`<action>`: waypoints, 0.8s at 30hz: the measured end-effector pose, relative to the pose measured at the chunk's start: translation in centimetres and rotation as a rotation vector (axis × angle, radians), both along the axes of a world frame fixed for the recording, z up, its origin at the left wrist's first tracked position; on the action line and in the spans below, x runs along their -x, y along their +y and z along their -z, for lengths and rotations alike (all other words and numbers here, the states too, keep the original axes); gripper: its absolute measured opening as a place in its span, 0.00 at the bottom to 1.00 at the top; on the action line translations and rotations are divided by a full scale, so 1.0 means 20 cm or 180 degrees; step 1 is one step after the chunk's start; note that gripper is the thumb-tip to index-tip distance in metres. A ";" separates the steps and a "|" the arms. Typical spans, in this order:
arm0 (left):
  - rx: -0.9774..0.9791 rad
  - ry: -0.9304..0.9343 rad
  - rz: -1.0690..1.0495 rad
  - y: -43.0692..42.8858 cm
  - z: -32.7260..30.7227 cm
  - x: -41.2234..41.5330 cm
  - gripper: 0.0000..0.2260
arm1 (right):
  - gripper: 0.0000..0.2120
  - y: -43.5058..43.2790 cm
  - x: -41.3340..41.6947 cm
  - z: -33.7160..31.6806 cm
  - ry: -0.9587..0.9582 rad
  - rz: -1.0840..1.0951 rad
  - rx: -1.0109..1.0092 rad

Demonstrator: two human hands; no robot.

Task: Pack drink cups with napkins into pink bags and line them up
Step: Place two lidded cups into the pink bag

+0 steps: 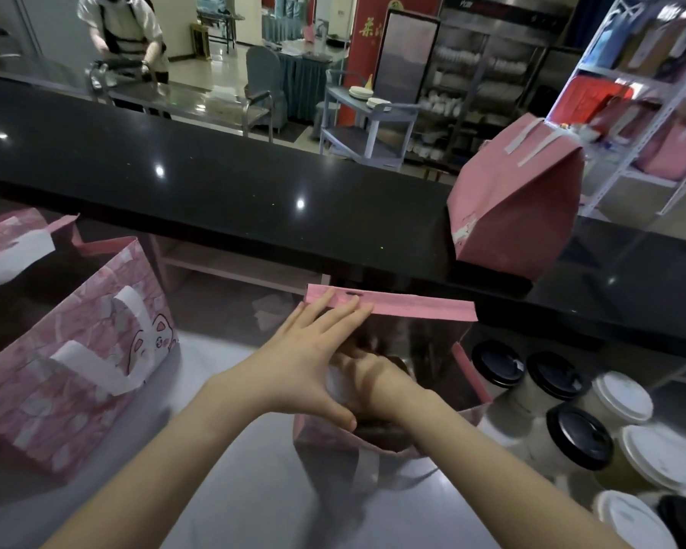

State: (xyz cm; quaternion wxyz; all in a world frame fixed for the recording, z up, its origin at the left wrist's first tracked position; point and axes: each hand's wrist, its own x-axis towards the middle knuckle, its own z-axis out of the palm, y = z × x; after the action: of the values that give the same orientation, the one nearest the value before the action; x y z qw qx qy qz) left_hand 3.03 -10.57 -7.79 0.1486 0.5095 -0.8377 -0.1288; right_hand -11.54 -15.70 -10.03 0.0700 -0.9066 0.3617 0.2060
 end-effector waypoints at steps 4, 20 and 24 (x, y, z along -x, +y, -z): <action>-0.0088 0.0073 0.0026 -0.04 0.01 0.00 0.57 | 0.42 -0.05 -0.02 0.02 -0.0097 0.0200 0.0031; -0.0256 0.0322 -0.0458 -0.10 -0.01 0.09 0.47 | 0.24 0.19 0.79 -0.26 -0.0924 0.0465 0.0681; -0.0175 0.0122 -0.0675 -0.10 -0.03 0.19 0.45 | 0.20 0.10 0.89 -0.23 -0.1066 0.0179 0.1141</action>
State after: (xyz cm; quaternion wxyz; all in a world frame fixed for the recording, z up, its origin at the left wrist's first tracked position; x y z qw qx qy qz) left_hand -0.74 -12.53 -7.12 0.1633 0.5965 -0.7723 -0.1450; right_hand -29.29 -13.72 -5.50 -0.0273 -0.9156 0.4008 -0.0165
